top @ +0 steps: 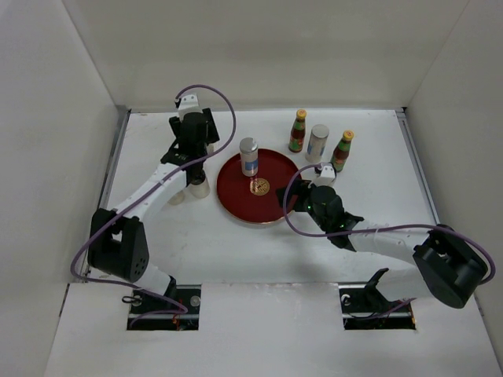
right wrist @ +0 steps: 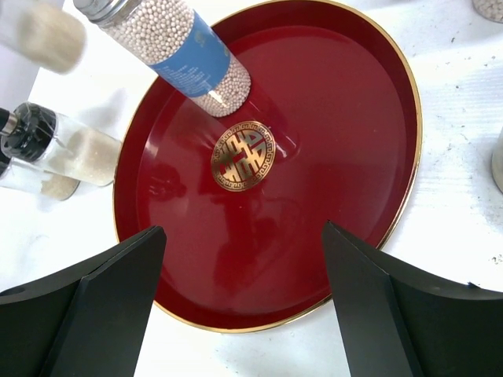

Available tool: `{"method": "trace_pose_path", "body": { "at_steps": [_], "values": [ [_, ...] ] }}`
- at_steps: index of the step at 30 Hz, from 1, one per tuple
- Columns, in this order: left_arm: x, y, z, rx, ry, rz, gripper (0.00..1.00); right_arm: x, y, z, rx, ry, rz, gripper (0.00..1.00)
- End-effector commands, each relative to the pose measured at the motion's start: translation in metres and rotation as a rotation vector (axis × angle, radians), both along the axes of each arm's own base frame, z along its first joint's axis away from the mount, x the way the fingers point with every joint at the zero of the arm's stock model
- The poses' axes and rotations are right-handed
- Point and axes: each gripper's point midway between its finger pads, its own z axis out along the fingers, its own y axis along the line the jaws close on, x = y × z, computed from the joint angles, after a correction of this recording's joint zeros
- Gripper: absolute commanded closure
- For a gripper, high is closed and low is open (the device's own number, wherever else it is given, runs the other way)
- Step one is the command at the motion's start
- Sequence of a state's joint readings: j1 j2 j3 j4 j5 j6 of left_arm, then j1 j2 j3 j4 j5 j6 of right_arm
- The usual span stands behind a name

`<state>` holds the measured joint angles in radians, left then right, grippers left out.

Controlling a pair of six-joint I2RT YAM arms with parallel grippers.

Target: Organize the condiment bottles

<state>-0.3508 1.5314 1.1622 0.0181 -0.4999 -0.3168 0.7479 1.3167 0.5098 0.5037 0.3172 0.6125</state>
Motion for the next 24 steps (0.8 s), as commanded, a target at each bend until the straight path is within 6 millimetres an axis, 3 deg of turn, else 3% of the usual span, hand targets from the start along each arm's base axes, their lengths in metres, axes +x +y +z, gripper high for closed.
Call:
{"method": "trace_pose_path", "body": {
  "at_steps": [1, 10, 15, 24],
  "values": [
    [-0.003, -0.023, 0.084, -0.056, -0.208, -0.052, 0.59, 0.005, 0.014, 0.031, 0.061, -0.075, 0.025, 0.13],
    [-0.034, -0.073, 0.043, -0.085, -0.119, -0.153, 0.59, 0.005, 0.010, 0.034, 0.057, -0.084, 0.016, 0.13],
    [-0.039, -0.101, 0.012, -0.080, -0.058, -0.208, 0.59, 0.005, 0.007, 0.034, 0.062, -0.087, 0.006, 0.13],
    [-0.044, -0.114, -0.037, -0.050, 0.028, -0.211, 0.59, 0.006, 0.005, 0.035, 0.064, -0.087, 0.001, 0.13]
  ]
}}
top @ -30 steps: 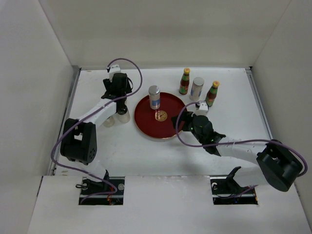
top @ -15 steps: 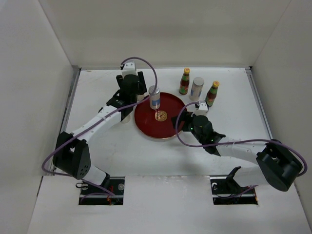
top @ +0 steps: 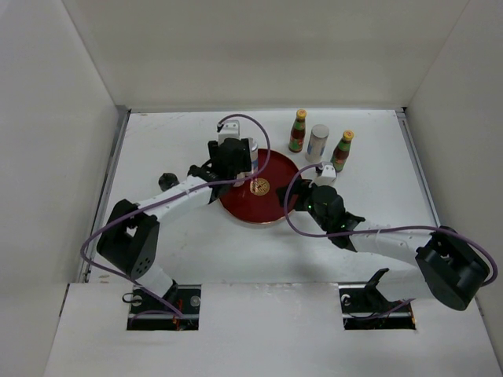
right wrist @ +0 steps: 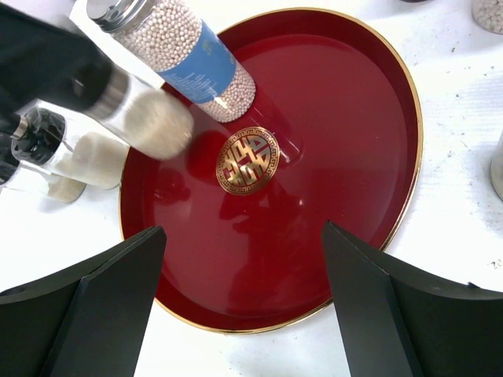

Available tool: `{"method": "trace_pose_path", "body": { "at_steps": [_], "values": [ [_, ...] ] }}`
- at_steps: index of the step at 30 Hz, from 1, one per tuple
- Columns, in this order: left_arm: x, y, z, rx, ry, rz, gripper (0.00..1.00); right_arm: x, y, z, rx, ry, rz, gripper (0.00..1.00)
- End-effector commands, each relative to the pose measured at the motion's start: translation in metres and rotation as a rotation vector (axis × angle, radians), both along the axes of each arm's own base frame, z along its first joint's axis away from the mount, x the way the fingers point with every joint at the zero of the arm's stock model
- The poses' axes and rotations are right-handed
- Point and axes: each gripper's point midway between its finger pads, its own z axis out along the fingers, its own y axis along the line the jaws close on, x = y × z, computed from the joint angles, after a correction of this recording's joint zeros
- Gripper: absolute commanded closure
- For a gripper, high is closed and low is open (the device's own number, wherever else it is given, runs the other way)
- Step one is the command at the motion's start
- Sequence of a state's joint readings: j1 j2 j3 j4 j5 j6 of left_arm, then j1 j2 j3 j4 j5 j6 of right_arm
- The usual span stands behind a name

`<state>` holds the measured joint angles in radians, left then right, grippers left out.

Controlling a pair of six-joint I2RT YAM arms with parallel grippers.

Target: Organize the condiment bottles

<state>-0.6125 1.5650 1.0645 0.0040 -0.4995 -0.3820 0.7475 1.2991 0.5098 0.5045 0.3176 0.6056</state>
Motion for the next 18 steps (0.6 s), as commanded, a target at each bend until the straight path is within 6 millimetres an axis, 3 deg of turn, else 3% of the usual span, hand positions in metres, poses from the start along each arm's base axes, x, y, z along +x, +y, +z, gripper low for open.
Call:
{"method": "trace_pose_path", "body": {
  "at_steps": [1, 6, 11, 14, 18],
  "values": [
    [0.009, -0.004, 0.020, -0.062, -0.087, 0.039, 0.59, 0.006, 0.006, 0.029, 0.056, -0.073, 0.001, 0.13],
    [0.007, -0.004, 0.007, -0.051, -0.073, 0.050, 0.57, 0.007, 0.005, 0.027, 0.056, -0.069, -0.001, 0.13],
    [0.001, -0.001, 0.001, -0.047, -0.063, 0.051, 0.28, 0.007, 0.006, 0.027, 0.053, -0.070, -0.001, 0.13],
    [-0.004, 0.002, 0.012, -0.057, -0.084, 0.047, 0.17, 0.007, 0.006, 0.027, 0.054, -0.069, -0.001, 0.13],
    [-0.019, 0.012, 0.042, -0.103, -0.143, 0.046, 0.15, 0.007, 0.007, 0.028, 0.053, -0.072, 0.003, 0.13]
  ]
}}
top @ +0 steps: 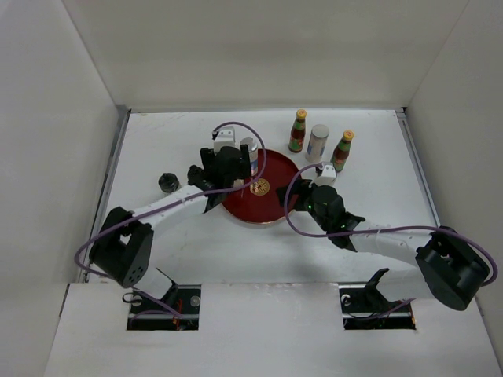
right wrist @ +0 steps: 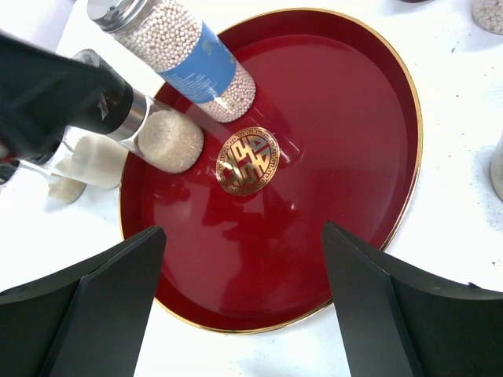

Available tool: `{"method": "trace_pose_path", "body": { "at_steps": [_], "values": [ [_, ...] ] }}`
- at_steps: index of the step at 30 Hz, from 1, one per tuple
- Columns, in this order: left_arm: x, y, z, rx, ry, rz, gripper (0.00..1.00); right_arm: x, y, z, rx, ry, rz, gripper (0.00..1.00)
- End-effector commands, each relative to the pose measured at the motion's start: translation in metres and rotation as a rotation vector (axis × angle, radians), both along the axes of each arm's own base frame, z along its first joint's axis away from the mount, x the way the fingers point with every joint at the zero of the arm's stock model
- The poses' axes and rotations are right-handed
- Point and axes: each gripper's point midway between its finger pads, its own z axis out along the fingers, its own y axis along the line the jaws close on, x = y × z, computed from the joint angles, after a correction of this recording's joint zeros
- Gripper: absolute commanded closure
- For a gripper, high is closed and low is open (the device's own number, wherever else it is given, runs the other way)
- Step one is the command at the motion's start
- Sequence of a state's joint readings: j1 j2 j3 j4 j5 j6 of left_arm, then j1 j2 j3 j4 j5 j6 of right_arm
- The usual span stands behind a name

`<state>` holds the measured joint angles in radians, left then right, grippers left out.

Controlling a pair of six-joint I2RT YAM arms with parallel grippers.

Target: Organize the condiment bottles

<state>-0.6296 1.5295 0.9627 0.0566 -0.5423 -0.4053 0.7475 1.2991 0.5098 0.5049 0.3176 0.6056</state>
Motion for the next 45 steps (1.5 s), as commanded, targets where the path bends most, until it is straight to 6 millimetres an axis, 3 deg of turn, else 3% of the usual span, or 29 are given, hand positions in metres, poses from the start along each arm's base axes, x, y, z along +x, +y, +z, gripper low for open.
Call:
{"method": "trace_pose_path", "body": {
  "at_steps": [1, 5, 11, 22, 26, 33, 37, 41, 45],
  "values": [
    [-0.010, 0.008, 0.067, -0.114, -0.159, 0.017, 0.16, 0.007, 0.007, 0.027, 0.053, -0.069, 0.004, 0.13],
    [-0.035, 0.038, 0.082, -0.118, -0.181, 0.064, 0.22, 0.006, 0.008, 0.027, 0.054, -0.067, 0.008, 0.13],
    [-0.054, 0.088, 0.053, -0.054, -0.074, 0.181, 0.22, 0.007, 0.010, 0.024, 0.050, -0.059, 0.012, 0.12],
    [-0.028, 0.106, 0.013, -0.023, -0.011, 0.221, 0.22, 0.008, 0.011, 0.024, 0.042, -0.059, 0.017, 0.11],
    [-0.016, 0.107, 0.004, -0.019, -0.003, 0.236, 0.30, 0.008, 0.012, 0.020, 0.038, -0.052, 0.020, 0.11],
    [-0.005, 0.113, -0.014, -0.002, 0.023, 0.262, 0.34, 0.009, 0.013, 0.021, 0.039, -0.053, 0.020, 0.11],
    [-0.006, 0.115, -0.019, -0.003, 0.028, 0.273, 0.46, 0.009, 0.012, 0.021, 0.038, -0.056, 0.020, 0.11],
    [-0.008, 0.113, 0.000, -0.023, -0.014, 0.264, 0.62, 0.008, 0.013, 0.020, 0.040, -0.052, 0.019, 0.11],
    [-0.030, 0.101, 0.041, -0.059, -0.089, 0.214, 0.64, 0.009, 0.013, 0.020, 0.036, -0.054, 0.020, 0.11]
  ]
}}
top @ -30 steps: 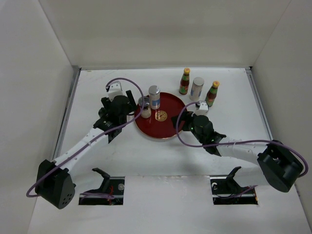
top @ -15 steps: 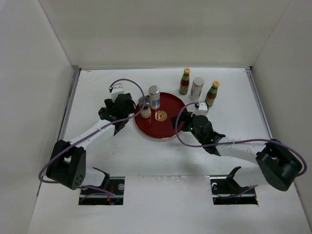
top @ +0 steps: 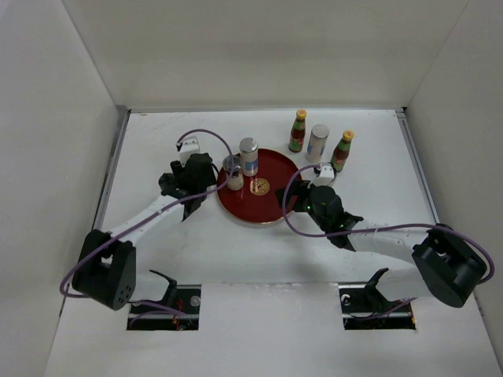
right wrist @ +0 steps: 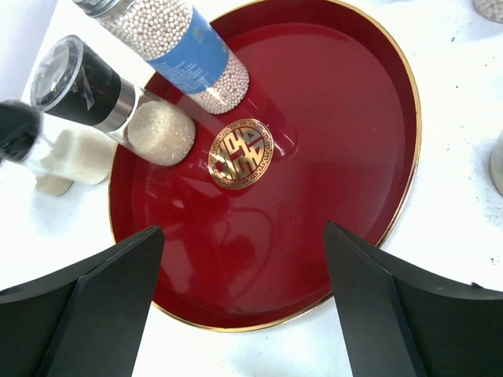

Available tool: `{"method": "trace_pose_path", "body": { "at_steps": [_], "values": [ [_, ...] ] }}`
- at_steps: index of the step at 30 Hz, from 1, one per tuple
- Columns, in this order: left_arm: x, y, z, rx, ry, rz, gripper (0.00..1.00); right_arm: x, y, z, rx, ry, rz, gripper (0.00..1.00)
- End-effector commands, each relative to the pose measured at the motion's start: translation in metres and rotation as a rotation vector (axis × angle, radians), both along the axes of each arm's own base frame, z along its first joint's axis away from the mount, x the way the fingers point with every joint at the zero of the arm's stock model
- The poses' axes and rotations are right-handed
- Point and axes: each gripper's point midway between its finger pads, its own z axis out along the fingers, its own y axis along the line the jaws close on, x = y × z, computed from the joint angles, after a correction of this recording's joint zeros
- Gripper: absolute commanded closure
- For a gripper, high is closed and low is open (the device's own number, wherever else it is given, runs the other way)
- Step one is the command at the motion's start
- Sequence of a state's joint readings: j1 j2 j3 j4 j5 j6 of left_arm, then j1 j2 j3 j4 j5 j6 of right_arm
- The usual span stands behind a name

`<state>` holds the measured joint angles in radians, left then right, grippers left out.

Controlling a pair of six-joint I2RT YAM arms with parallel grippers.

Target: Organize the condiment bottles

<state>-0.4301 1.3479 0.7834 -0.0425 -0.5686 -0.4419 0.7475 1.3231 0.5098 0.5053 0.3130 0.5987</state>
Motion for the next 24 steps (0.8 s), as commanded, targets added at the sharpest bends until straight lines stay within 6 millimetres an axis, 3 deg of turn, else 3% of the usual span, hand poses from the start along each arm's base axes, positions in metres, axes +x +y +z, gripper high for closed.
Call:
{"method": "trace_pose_path", "body": {
  "at_steps": [1, 6, 13, 19, 24],
  "values": [
    [-0.011, -0.015, 0.071, -0.076, -0.182, -0.041, 0.64, 0.009, 0.012, 0.028, 0.058, -0.065, 0.014, 0.11],
    [-0.037, -0.052, 0.089, -0.094, -0.180, -0.166, 0.64, 0.010, 0.014, 0.024, 0.057, -0.056, 0.015, 0.11],
    [-0.047, -0.114, 0.071, -0.128, -0.132, -0.328, 0.64, 0.009, 0.012, 0.026, 0.063, -0.060, 0.012, 0.11],
    [-0.036, -0.131, 0.054, -0.140, -0.135, -0.354, 0.64, 0.009, 0.012, 0.028, 0.060, -0.066, 0.013, 0.11],
    [-0.034, -0.133, 0.037, -0.131, -0.120, -0.354, 0.60, 0.009, 0.011, 0.030, 0.056, -0.073, 0.011, 0.12]
  ]
}}
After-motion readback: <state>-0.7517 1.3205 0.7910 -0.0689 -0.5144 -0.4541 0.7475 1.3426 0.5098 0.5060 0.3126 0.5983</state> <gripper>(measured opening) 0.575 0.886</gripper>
